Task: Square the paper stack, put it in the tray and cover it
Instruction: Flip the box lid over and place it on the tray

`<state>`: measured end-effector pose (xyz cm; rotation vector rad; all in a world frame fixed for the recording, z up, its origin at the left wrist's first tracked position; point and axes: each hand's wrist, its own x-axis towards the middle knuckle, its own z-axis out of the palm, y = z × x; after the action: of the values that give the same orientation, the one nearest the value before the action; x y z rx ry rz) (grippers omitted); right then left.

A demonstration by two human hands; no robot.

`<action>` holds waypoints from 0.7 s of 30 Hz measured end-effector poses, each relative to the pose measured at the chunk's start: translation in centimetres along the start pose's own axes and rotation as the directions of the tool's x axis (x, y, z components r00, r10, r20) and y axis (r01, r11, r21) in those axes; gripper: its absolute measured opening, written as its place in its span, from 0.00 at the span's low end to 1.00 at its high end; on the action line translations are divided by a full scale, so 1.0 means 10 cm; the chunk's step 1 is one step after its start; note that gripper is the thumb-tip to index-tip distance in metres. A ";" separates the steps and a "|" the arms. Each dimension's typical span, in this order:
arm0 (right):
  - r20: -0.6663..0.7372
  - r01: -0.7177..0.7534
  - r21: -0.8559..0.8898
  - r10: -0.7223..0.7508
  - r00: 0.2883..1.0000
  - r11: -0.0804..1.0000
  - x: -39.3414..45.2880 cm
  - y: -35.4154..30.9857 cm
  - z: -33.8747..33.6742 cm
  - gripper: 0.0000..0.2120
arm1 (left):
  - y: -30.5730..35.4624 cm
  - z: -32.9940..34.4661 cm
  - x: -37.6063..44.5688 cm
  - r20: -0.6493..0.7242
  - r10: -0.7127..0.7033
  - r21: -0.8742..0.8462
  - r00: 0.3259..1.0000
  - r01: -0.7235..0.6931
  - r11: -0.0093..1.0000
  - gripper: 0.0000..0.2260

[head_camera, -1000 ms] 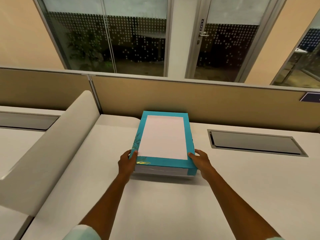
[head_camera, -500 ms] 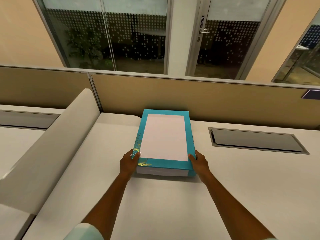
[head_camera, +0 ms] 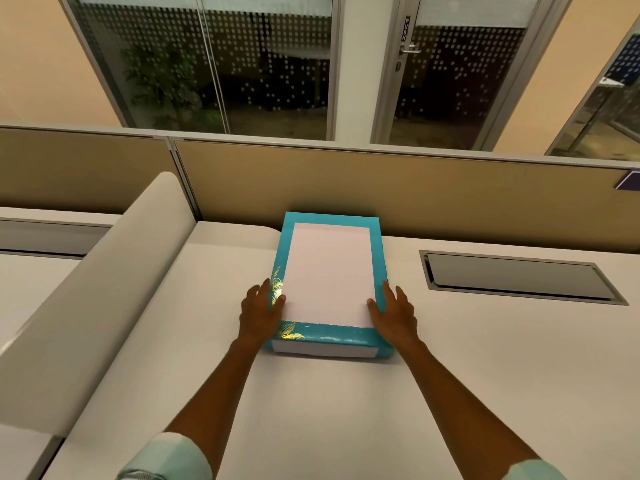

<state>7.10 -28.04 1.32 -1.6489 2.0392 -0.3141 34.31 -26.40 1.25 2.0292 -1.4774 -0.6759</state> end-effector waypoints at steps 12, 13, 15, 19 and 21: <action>0.014 0.257 -0.294 -0.265 0.964 0.920 0.64 -0.31 -0.01 0.34 | 0.19 0.16 0.66 0.249 0.278 0.413 0.928 -0.361 0.836 0.30; 0.016 0.263 -0.302 -0.271 0.963 0.916 0.69 -0.32 0.01 0.34 | 0.19 0.18 0.70 0.258 0.288 0.424 0.922 -0.376 0.824 0.30; 0.025 0.264 -0.313 -0.270 0.962 0.912 0.75 -0.32 0.04 0.34 | 0.18 0.23 0.76 0.269 0.307 0.432 0.913 -0.399 0.809 0.30; 0.027 0.265 -0.317 -0.271 0.962 0.911 0.80 -0.30 0.11 0.34 | 0.16 0.30 0.84 0.264 0.331 0.444 0.906 -0.418 0.793 0.29; 0.015 0.261 -0.313 -0.270 0.963 0.913 0.81 -0.30 0.13 0.34 | 0.16 0.32 0.86 0.256 0.335 0.450 0.907 -0.419 0.789 0.29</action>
<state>9.12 -36.38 -0.28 -2.1348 1.9610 -0.1074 33.39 -35.48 -0.76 1.9527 -2.2706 -0.3130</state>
